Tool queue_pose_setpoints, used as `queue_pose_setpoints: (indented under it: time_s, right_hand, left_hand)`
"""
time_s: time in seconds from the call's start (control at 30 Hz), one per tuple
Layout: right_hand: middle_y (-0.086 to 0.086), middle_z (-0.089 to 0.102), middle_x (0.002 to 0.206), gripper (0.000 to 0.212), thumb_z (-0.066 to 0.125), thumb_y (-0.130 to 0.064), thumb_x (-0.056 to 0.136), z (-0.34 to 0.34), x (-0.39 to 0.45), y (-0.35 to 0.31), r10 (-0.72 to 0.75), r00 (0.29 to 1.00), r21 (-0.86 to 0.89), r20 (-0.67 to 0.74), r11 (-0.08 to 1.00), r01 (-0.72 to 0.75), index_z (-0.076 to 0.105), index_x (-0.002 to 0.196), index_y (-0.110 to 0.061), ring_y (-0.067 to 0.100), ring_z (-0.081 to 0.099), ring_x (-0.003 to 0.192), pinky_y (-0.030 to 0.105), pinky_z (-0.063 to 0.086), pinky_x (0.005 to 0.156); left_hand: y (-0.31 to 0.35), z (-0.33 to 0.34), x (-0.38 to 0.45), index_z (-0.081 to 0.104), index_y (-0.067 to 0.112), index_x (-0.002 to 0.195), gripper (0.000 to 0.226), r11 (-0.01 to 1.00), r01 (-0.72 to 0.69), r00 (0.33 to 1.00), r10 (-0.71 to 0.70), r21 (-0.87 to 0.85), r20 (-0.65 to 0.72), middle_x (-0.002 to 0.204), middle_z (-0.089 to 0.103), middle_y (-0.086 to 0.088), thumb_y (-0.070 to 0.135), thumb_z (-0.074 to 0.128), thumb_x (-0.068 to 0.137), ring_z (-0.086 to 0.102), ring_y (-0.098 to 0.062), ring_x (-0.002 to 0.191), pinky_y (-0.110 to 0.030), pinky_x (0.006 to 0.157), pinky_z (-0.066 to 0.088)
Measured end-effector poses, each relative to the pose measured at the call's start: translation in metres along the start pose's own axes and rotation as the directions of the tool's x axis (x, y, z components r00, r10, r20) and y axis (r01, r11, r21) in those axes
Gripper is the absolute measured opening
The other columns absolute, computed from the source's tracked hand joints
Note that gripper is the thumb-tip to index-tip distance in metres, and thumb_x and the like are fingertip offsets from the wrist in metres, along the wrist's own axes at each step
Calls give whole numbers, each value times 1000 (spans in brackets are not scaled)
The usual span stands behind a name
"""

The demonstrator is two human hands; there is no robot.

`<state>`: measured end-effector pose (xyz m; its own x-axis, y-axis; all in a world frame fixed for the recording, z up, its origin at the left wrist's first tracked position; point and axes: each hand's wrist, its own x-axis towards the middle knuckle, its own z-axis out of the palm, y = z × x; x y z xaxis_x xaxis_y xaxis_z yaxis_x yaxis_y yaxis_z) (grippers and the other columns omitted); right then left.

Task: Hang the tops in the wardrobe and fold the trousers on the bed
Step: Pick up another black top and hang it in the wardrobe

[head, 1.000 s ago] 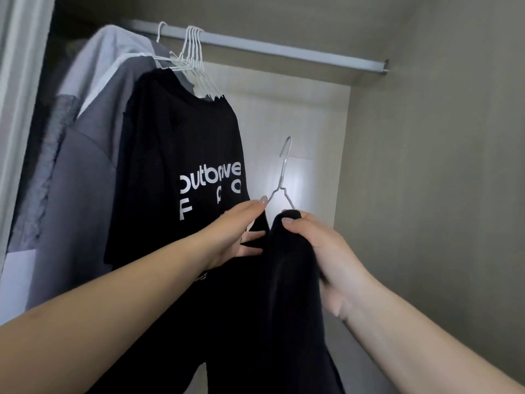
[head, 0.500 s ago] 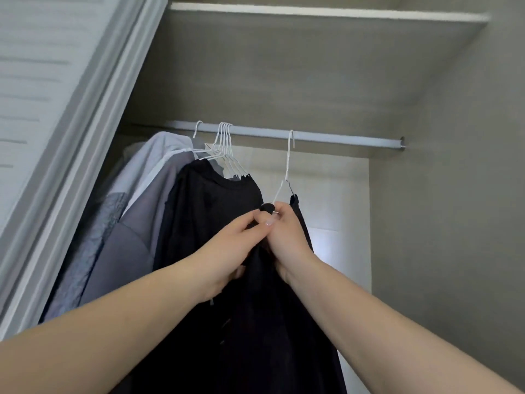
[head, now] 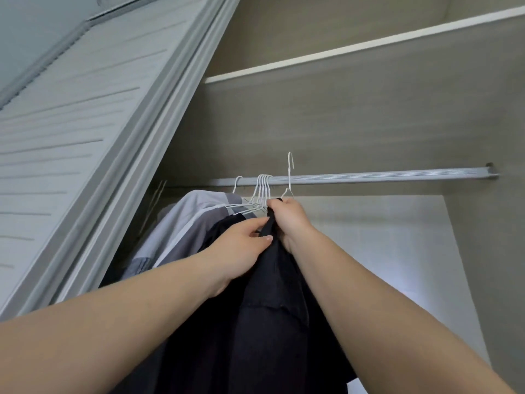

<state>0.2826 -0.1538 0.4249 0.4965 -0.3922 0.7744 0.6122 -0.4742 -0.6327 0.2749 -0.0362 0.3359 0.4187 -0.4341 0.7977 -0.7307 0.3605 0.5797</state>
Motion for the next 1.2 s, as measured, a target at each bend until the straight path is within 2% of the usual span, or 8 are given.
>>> queue_pose_setpoints:
  time_s: [0.2,0.37,0.67,0.77,0.87,1.03,1.1,1.2]
  right_hand:
    - [6,42,67,11,48,-12,90,20,35,16,44,999,-25,11,999,-43,50,79,-10,20,41,62,29,34,57]
    - [6,43,63,13,49,-21,93,34,44,36,104,992,32,69,994,-106,55,88,-12,16,40,51,25,34,49]
    - [2,45,58,19,50,-16,95,36,43,58,185,983,230,13,956,-183,52,77,-14,1,42,28,12,35,33]
    - [2,46,60,16,51,-18,96,40,40,55,204,978,255,43,944,-208,52,81,-14,1,44,29,12,36,33]
    - [2,49,64,9,54,-21,95,47,29,55,156,987,246,48,955,-163,53,98,-14,7,47,45,17,40,39]
    - [-7,58,77,42,62,-25,89,52,-16,54,-92,995,195,35,977,83,40,125,-29,7,59,66,22,52,67]
    - [-10,62,80,55,63,-22,89,55,-39,52,-205,977,167,57,967,194,38,138,-26,9,63,82,31,52,87]
    - [-9,66,86,45,63,-20,89,69,-78,49,-279,941,240,190,943,231,47,130,-32,5,65,85,27,53,86]
  left_hand:
    - [-15,-10,11,65,24,114,36,996,43,996,-37,73,-80,99,74,-1,0,45,96,69,-20,97,-37,92,53]
    - [-25,-20,3,45,37,135,49,984,129,986,-114,123,-121,103,59,14,18,59,91,62,-5,85,-9,53,46]
    - [-44,-23,-18,31,31,147,64,980,195,977,-190,40,-99,112,68,8,8,57,93,67,-15,101,-40,88,54]
    - [-42,-24,-21,31,32,147,64,982,185,979,-180,44,-91,108,69,10,10,57,93,68,-8,92,-28,77,56]
    - [-39,-24,-25,30,30,148,66,982,182,978,-176,44,-116,98,70,8,6,55,92,63,-13,85,-28,69,49]
    - [-41,-31,-39,32,30,147,66,982,186,970,-176,44,-170,68,68,21,7,57,91,64,-5,71,-22,59,49]
    - [-41,-36,-49,35,31,145,62,980,195,961,-183,38,-208,67,67,20,9,58,91,64,-3,67,-19,56,48]
    - [-37,-47,-71,41,34,140,55,981,196,947,-189,3,-260,86,68,12,12,57,93,61,-6,80,-24,72,47]
